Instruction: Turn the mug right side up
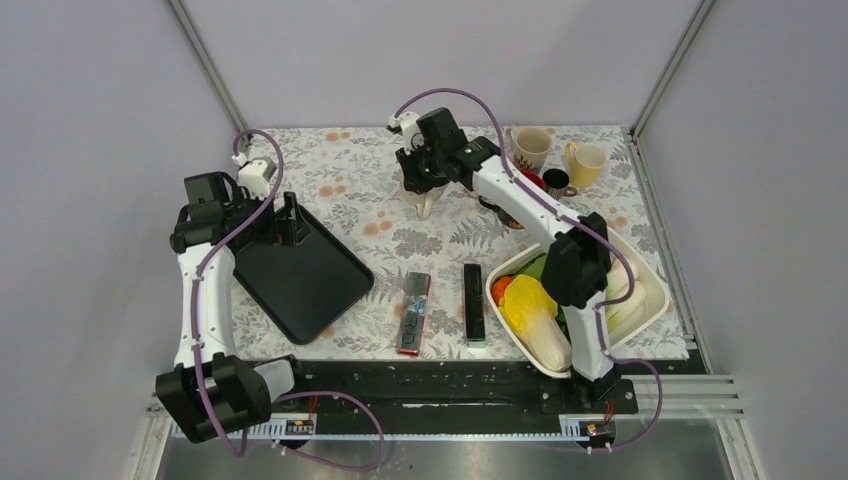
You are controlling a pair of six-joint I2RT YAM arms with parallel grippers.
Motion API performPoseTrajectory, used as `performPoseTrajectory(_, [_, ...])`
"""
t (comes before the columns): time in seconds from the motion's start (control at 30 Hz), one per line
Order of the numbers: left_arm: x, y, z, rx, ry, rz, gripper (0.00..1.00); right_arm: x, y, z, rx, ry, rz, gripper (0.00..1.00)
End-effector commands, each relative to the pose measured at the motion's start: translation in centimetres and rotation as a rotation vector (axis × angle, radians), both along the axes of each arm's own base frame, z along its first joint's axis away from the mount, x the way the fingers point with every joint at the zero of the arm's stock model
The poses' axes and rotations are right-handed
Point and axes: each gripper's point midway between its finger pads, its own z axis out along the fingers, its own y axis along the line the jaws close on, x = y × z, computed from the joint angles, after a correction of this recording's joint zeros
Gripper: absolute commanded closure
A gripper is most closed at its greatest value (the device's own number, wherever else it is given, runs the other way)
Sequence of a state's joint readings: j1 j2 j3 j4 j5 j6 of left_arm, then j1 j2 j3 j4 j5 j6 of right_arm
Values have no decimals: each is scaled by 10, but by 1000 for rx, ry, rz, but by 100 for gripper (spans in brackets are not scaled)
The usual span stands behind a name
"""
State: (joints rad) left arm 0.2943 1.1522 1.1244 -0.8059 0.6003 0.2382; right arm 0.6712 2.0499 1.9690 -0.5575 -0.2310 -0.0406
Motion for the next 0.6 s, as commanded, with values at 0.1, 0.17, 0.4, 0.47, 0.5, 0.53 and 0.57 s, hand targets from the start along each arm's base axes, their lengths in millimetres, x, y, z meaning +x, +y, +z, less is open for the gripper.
performPoseTrajectory(0.1, [7,22,-10,143,-33,12,1,-9,-55,-52,-473,75,159,100])
performPoseTrajectory(0.17, [6,23,-13,150,-28,10,1,-9,-57,-57,-492,89,169,100])
performPoseTrajectory(0.4, [4,26,-22,179,-22,10,1,-8,-59,-92,-491,153,160,100])
performPoseTrajectory(0.47, [3,27,-22,195,-31,2,1,-9,-61,-103,-497,169,153,100])
performPoseTrajectory(0.5, [2,28,-22,203,-36,0,1,-9,-61,-107,-499,171,149,97])
performPoseTrajectory(0.53, [2,29,-21,211,-42,2,1,-8,-62,-110,-500,166,143,95])
performPoseTrajectory(0.57, [2,30,-20,221,-49,7,1,-7,-63,-112,-500,163,137,92])
